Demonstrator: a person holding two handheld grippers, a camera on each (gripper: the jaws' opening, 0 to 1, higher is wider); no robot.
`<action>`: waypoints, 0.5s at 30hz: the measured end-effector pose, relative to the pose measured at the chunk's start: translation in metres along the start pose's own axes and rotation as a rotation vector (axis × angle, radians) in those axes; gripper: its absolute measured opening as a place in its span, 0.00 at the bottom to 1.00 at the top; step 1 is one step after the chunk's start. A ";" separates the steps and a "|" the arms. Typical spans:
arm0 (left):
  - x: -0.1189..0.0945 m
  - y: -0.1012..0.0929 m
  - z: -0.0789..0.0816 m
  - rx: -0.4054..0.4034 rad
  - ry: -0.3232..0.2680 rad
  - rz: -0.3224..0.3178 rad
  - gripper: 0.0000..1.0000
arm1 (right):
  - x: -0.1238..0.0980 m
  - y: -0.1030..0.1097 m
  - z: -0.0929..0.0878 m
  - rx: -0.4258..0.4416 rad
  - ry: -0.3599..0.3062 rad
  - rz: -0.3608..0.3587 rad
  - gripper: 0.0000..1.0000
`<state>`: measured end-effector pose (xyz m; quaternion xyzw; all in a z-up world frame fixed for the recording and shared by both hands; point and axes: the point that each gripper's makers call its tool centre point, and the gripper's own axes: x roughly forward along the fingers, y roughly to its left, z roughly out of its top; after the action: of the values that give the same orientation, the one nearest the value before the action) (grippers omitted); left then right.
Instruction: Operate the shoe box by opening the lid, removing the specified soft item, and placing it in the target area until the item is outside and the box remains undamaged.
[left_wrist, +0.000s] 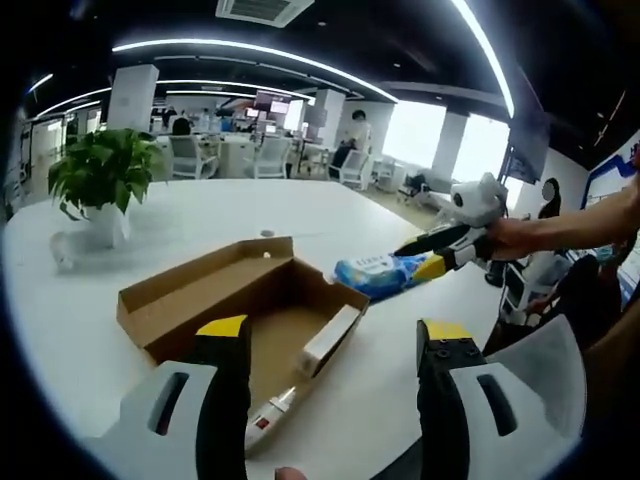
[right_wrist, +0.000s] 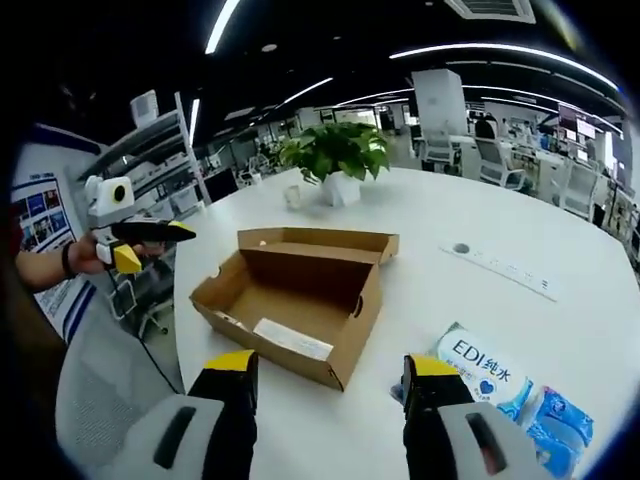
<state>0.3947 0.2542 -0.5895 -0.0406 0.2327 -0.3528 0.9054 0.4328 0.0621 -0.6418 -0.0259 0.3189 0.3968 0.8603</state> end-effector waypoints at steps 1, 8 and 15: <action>-0.001 0.001 0.000 0.001 0.000 0.000 0.67 | 0.002 0.002 0.001 -0.003 0.001 0.006 0.57; -0.008 0.007 -0.002 -0.011 -0.008 0.007 0.67 | 0.020 0.018 0.014 -0.037 0.011 0.040 0.57; -0.015 0.013 -0.007 -0.028 -0.011 0.018 0.67 | 0.035 0.031 0.017 -0.055 0.022 0.066 0.57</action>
<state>0.3902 0.2743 -0.5929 -0.0531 0.2329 -0.3409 0.9093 0.4373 0.1118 -0.6418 -0.0433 0.3181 0.4331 0.8422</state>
